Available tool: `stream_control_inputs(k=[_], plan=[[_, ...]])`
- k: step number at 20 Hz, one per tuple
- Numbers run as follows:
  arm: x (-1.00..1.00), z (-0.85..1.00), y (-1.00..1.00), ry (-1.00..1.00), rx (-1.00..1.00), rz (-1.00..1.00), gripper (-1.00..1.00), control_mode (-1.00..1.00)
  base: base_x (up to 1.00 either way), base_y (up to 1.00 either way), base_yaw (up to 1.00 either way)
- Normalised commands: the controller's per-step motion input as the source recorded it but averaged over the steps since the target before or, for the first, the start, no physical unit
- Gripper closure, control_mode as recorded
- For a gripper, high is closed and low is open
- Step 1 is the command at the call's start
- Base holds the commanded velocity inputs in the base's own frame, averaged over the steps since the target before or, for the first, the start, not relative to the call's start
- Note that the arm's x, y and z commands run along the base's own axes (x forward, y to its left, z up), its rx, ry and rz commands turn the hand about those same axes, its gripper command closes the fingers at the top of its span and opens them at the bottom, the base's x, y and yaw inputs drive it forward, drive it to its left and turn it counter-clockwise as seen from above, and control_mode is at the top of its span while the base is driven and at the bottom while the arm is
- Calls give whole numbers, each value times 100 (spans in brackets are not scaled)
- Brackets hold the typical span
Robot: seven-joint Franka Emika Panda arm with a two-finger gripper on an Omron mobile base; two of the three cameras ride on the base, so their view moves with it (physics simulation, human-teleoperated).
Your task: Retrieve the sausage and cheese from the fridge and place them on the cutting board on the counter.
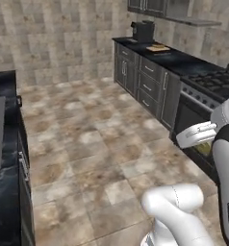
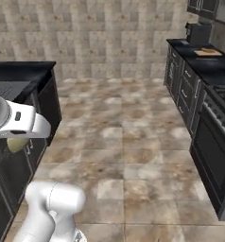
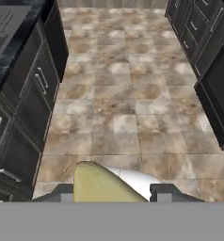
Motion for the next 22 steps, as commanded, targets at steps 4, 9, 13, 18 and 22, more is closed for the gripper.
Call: stream_control_inputs(k=[4,9,13,18,22], plan=[[0,0,0,0,0,0,100,100,100,-100,8],[0,0,0,0,0,0,100,100,100,-68,0],[0,0,0,0,0,0,100,100,100,-31,0],[0,0,0,0,0,0,100,100,100,-4,0],[0,0,0,0,0,0,100,100,100,0,0]])
